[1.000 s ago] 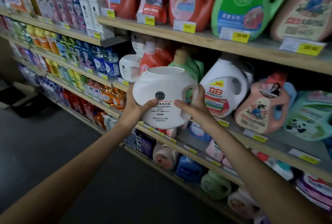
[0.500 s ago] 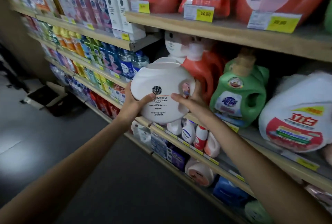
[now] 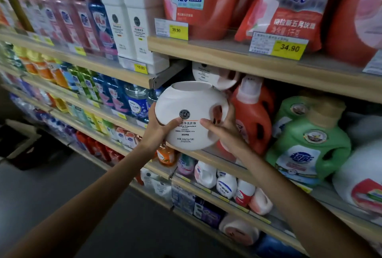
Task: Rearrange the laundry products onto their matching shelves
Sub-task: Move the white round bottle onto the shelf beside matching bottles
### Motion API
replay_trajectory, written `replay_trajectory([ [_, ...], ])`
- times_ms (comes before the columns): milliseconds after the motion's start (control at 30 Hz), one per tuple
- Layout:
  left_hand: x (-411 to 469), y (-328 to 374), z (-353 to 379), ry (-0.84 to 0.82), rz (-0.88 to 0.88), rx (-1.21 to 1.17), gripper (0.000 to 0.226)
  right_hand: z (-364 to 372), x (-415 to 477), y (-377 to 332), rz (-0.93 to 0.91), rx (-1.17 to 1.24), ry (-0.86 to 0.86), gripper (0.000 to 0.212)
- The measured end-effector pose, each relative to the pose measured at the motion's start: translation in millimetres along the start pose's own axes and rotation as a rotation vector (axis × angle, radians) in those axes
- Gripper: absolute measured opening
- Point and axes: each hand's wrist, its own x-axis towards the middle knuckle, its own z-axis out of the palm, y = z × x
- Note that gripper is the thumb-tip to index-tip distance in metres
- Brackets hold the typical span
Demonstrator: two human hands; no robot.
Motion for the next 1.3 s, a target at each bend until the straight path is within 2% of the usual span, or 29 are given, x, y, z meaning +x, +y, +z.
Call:
replay_trajectory([
  [67,25.9,1.5,-12.4,-0.065,0.028,0.001,0.078,11.7,11.2,-3.5,-0.022,0.014,0.034,0.115],
  [167,63.7,1.8,-27.4,-0.145,0.098,0.032,0.086,31.0,26.0,-5.9,-0.067,-0.002,0.152,0.111],
  [267,94.0,1.5,-31.8,-0.189,0.151,0.056,0.084,43.6,37.1,-0.8,-0.126,-0.045,0.276,0.107],
  [400,118.7,-4.6,-30.8,-0.276,0.151,0.01,0.083,48.0,47.9,3.0,-0.162,-0.061,0.407,0.109],
  [567,141.5,-7.1,-23.1,-0.321,0.126,-0.029,0.084,47.9,62.1,7.9,-0.173,-0.075,0.487,0.111],
  [933,169.4,-17.1,-15.7,-0.362,0.08,0.018,0.093,47.8,86.6,-3.3,-0.131,-0.216,0.55,0.102],
  [1133,165.6,-24.2,-11.4,-0.265,0.056,0.028,0.1,49.1,88.9,1.9,0.026,-0.229,0.492,0.132],
  [1233,156.8,-28.6,-6.4,-0.189,-0.042,-0.009,0.095,45.8,90.1,9.1,0.033,-0.212,0.473,0.136],
  [1300,151.0,-32.1,-4.2,-0.183,-0.048,-0.007,0.091,46.1,90.3,8.4,0.022,-0.212,0.477,0.135],
])
